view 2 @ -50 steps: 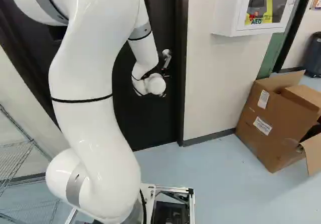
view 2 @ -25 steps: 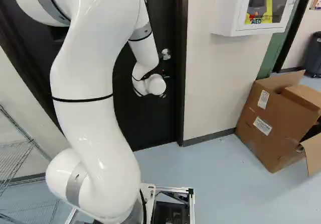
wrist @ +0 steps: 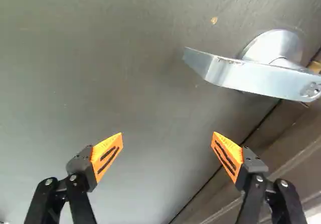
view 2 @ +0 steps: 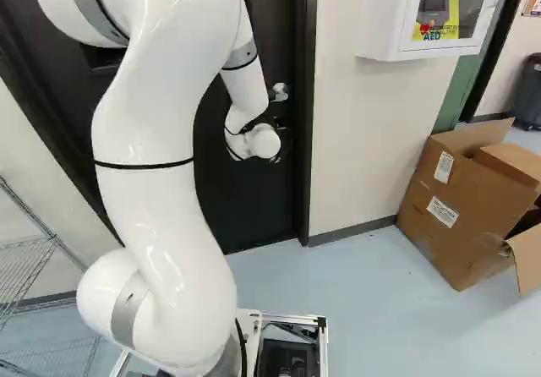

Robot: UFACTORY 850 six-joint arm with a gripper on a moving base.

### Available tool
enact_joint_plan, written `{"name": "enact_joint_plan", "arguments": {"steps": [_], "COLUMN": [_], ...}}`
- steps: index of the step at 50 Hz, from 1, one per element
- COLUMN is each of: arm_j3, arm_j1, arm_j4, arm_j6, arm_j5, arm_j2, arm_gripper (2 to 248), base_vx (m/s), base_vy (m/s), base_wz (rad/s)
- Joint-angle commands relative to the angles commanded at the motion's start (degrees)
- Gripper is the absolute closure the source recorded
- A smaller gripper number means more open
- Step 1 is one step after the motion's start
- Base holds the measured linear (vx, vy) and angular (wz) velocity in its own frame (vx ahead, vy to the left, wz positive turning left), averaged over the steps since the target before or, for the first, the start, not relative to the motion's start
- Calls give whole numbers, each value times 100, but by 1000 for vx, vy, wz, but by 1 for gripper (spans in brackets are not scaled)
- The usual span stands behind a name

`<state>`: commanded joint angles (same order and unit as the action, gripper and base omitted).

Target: Open the door and move inside

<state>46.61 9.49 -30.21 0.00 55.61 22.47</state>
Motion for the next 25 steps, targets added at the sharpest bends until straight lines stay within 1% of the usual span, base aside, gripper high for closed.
{"name": "enact_joint_plan", "arguments": {"steps": [25], "arm_j3": [561], "arm_j1": [-143], "arm_j4": [0], "arm_j6": [0], "arm_j5": [0], "arm_j2": [438], "arm_gripper": [3], "base_vx": [0], "base_vy": [0], "base_wz": [0]}}
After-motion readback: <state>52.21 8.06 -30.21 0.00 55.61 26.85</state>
